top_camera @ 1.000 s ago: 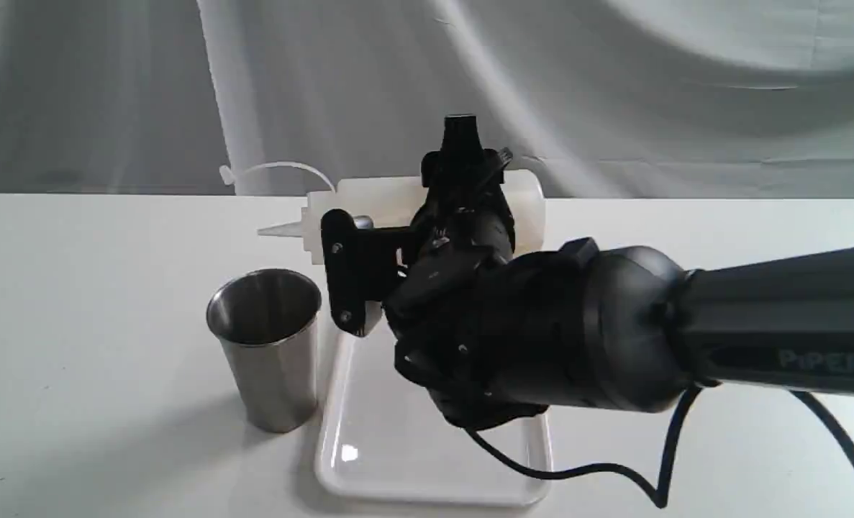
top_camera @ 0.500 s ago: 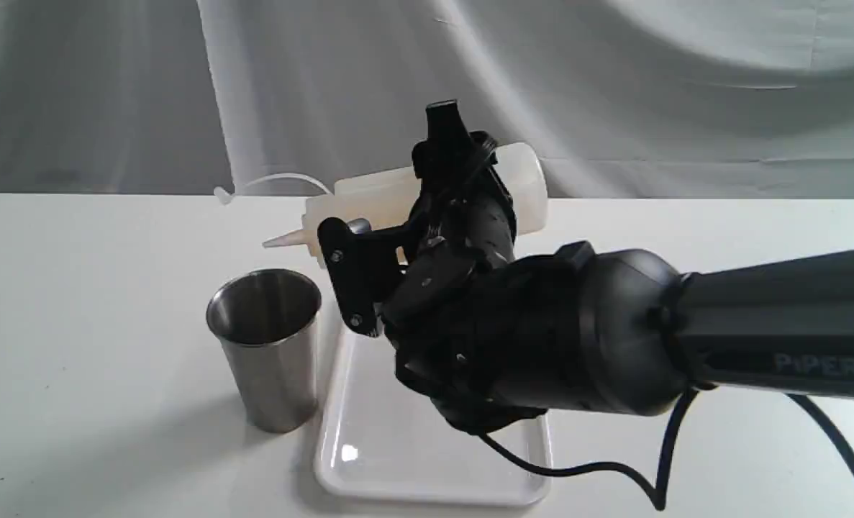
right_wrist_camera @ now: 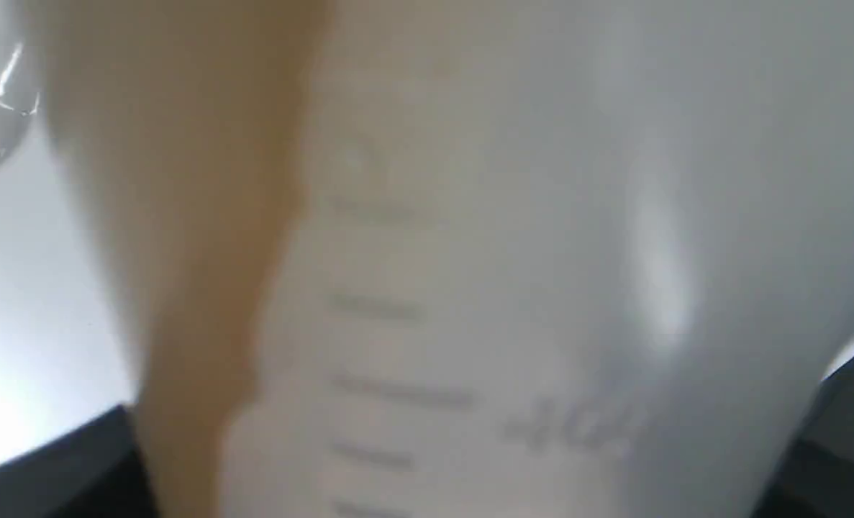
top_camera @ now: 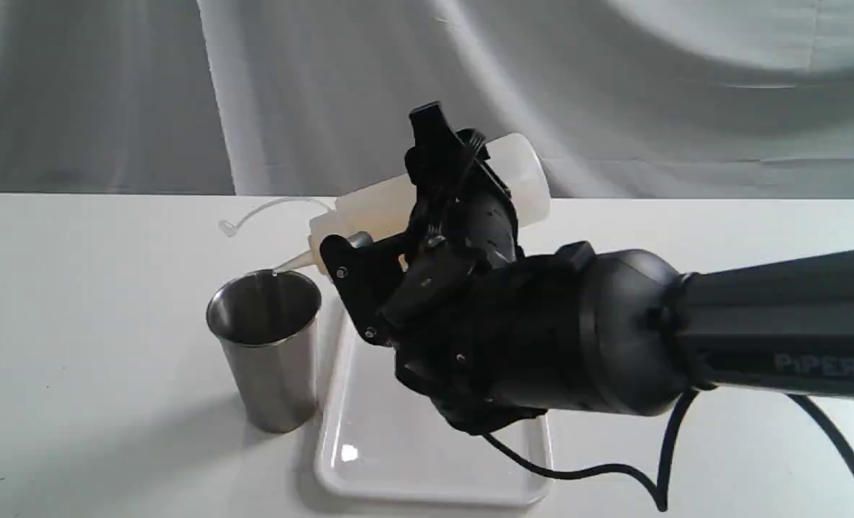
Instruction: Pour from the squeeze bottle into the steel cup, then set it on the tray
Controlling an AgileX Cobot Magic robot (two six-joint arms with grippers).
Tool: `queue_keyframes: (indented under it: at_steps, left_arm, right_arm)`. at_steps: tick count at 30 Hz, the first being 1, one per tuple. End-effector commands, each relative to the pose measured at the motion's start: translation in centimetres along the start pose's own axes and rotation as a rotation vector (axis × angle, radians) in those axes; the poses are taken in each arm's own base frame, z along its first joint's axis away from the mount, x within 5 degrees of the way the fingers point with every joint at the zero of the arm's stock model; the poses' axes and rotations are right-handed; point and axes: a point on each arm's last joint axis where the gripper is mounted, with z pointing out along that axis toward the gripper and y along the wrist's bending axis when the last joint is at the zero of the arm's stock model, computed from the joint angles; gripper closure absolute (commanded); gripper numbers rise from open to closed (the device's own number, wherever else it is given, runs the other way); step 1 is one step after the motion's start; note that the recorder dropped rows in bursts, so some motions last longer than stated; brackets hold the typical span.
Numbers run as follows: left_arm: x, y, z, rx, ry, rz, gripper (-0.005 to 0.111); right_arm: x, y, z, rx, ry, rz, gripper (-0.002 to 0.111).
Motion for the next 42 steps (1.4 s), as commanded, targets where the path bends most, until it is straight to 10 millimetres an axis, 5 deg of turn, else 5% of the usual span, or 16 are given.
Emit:
queue_keyframes:
  at_steps: [1, 42]
  left_arm:
    - [0.1, 0.0, 0.0, 0.001, -0.008, 0.001, 0.098]
    - [0.1, 0.0, 0.0, 0.001, -0.008, 0.001, 0.098]
  right_arm:
    - [0.3, -0.9, -0.3, 0.047, 0.017, -0.029, 0.108]
    - [0.5, -2.7, -0.5, 0.086, 0.059, -0.117, 0.108]
